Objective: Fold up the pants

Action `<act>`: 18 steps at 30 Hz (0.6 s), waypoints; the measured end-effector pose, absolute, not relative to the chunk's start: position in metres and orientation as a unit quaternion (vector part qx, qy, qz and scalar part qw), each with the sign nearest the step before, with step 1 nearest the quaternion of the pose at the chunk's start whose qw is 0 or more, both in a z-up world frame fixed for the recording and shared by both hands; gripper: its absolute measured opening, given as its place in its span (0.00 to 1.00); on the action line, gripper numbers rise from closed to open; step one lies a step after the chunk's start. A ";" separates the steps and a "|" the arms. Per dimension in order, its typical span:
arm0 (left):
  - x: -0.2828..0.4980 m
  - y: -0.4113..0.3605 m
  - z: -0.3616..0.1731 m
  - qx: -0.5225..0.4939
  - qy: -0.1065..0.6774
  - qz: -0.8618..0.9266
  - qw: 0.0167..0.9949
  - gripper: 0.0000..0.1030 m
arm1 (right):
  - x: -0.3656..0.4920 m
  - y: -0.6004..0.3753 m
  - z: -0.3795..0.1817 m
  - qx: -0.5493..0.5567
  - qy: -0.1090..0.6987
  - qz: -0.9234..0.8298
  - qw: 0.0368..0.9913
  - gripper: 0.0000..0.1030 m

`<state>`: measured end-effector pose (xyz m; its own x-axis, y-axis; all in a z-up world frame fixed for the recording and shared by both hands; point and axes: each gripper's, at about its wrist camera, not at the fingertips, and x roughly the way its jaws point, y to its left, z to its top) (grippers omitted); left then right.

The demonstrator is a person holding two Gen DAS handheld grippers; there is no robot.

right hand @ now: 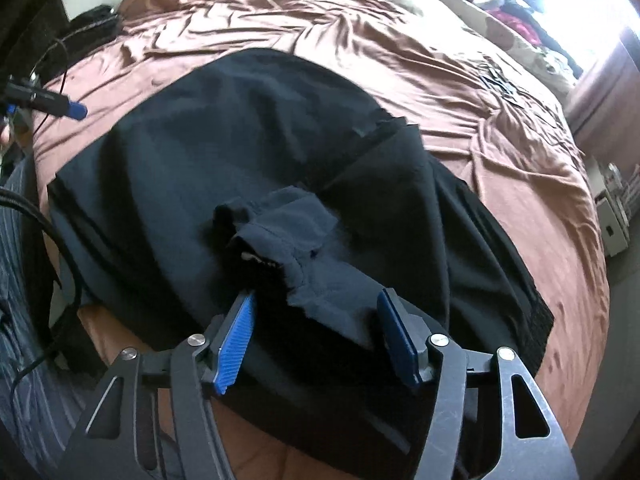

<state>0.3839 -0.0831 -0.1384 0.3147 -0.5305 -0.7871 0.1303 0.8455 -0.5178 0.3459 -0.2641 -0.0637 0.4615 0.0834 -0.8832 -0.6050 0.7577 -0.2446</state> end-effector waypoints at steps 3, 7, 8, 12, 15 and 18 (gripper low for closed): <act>0.385 -0.081 -0.140 -0.186 0.548 -0.206 0.789 0.84 | 0.352 -0.260 -0.064 -0.271 0.481 0.229 0.802 0.26; 0.387 -0.077 -0.141 -0.195 0.546 -0.205 0.789 0.84 | 0.362 -0.270 -0.051 -0.241 0.474 0.228 0.816 0.03; 0.387 -0.076 -0.141 -0.195 0.545 -0.204 0.789 0.84 | 0.363 -0.276 -0.046 -0.227 0.469 0.226 0.823 0.02; 0.388 -0.073 -0.141 -0.200 0.545 -0.204 0.788 0.84 | 0.374 -0.310 -0.023 -0.151 0.448 0.209 0.856 0.02; 0.390 -0.071 -0.141 -0.201 0.544 -0.203 0.789 0.84 | 0.380 -0.337 -0.011 -0.099 0.434 0.185 0.876 0.02; 0.391 -0.071 -0.141 -0.203 0.545 -0.203 0.788 0.84 | 0.381 -0.362 -0.003 -0.062 0.424 0.150 0.891 0.02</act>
<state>0.3907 -0.0707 -0.1412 0.3243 -0.5419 -0.7753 0.0988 0.8346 -0.5420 0.3812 -0.3623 -0.0028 0.5956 0.2152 -0.7739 -0.3198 0.9473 0.0173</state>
